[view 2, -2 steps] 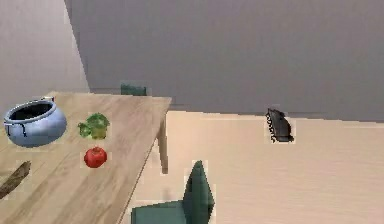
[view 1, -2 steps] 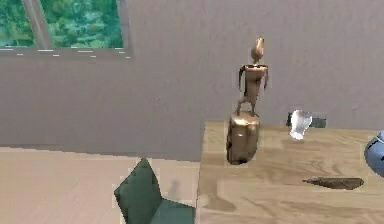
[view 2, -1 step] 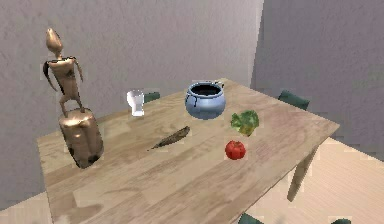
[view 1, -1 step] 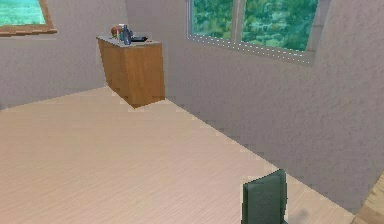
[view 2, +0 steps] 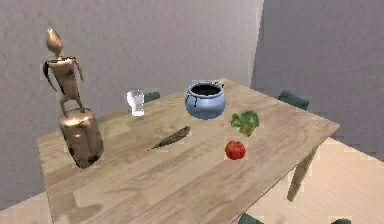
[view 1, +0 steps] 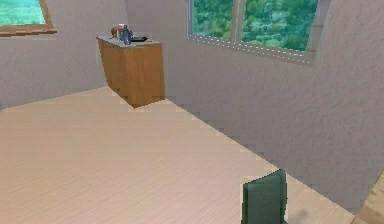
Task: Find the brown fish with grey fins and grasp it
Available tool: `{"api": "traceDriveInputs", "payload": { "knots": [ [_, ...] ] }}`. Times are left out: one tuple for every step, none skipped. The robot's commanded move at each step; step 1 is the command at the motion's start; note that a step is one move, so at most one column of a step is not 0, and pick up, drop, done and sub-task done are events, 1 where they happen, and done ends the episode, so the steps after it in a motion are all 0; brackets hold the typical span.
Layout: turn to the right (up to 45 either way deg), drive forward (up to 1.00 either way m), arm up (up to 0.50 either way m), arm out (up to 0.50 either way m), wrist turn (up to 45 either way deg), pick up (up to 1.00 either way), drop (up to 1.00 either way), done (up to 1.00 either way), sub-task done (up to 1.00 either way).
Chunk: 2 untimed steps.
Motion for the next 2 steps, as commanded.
{"api": "traceDriveInputs", "payload": {
  "knots": [
    [0.0, 0.0, 0.36, 0.0, 0.0, 0.0, 0.0, 0.0, 0.0],
    [0.0, 0.0, 0.0, 0.5, 0.0, 0.0, 0.0, 0.0, 0.0]
  ]
}}
